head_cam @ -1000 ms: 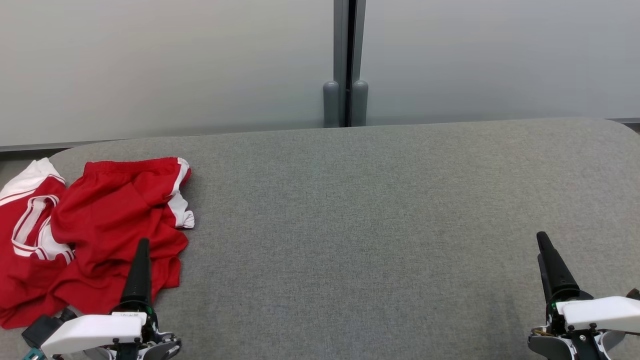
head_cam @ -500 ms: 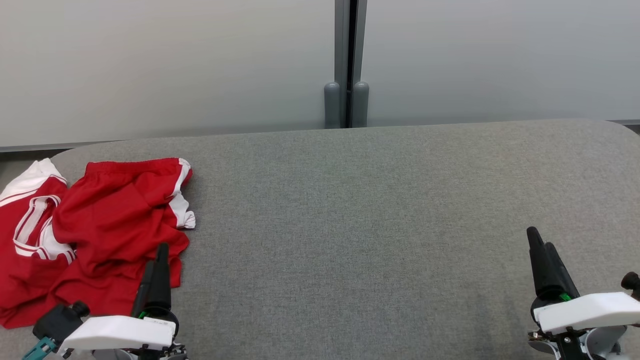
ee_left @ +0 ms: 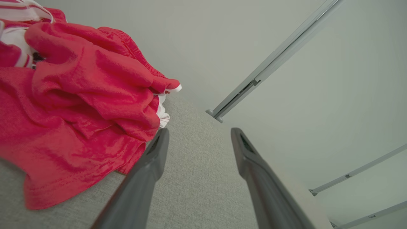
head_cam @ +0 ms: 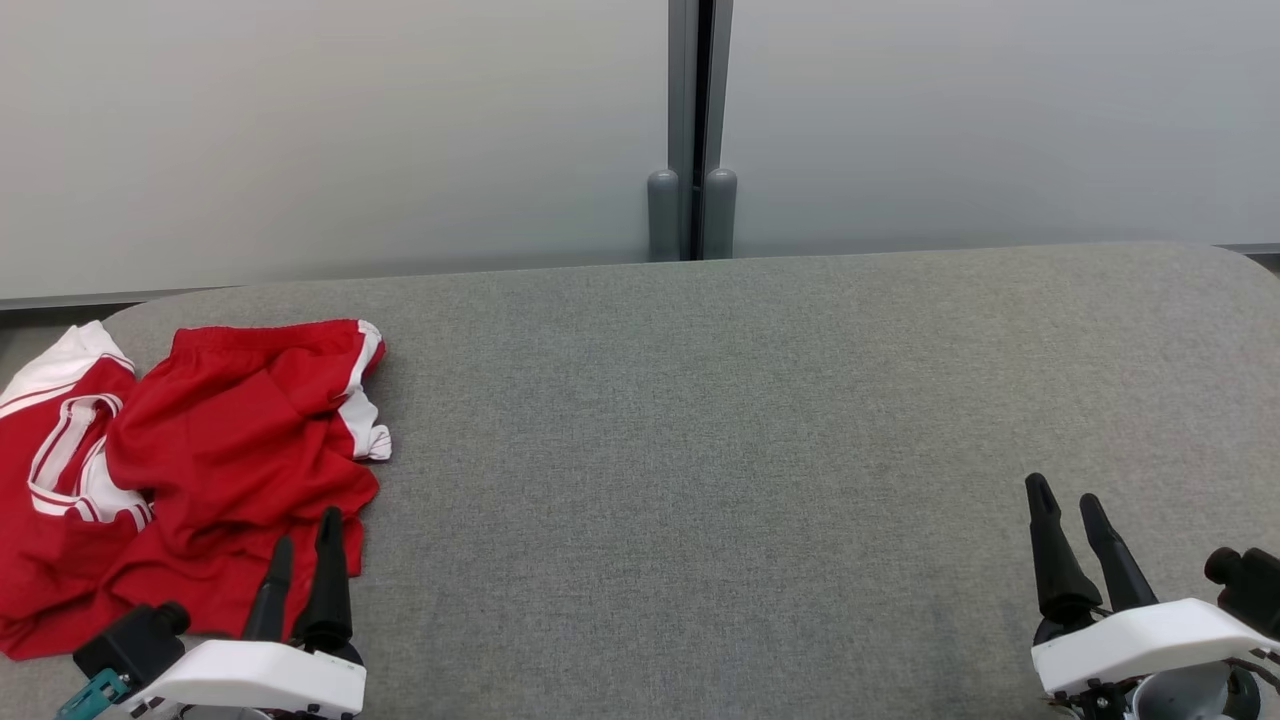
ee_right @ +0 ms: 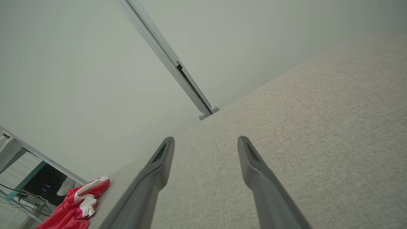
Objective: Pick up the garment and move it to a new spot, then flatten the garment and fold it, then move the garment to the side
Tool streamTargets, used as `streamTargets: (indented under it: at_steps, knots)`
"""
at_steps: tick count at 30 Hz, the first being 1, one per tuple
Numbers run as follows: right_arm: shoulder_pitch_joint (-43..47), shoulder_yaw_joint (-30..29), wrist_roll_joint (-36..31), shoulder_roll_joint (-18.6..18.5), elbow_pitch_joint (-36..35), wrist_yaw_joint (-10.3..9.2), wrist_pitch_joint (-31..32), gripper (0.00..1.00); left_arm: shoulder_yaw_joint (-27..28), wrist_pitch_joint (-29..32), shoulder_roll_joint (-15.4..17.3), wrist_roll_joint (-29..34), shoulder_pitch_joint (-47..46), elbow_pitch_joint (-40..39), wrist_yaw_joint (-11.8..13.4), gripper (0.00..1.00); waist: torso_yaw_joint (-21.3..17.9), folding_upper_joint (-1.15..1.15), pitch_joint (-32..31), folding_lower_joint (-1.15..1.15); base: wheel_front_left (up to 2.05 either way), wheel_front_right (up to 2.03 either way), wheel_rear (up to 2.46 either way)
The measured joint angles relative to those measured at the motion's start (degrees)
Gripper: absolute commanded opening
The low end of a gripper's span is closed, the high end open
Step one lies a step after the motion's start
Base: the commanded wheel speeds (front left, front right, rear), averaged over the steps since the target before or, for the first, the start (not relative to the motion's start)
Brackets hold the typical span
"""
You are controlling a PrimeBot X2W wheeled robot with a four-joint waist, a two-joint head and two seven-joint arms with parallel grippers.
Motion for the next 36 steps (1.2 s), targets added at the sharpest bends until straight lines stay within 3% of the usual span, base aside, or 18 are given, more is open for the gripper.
streamTargets:
  at_steps: [9, 36]
  knots:
    - [0.2, 0.1, -6.9, 0.1, 0.0, 0.01, -1.5, 1.0, 0.0, -1.5, 0.6, 8.1, 0.8, 0.9, 1.0, 1.0, 0.2, 0.0, -0.1, 0.0, 0.0, 0.0, 0.0]
    - [2.9, -1.1, -22.5, 0.6, 1.4, 0.01, -5.5, 1.0, 1.3, -5.5, 1.2, 24.6, 2.0, 2.3, 0.7, 1.0, 0.7, 0.0, -0.2, 0.0, 0.0, 0.0, 0.0]
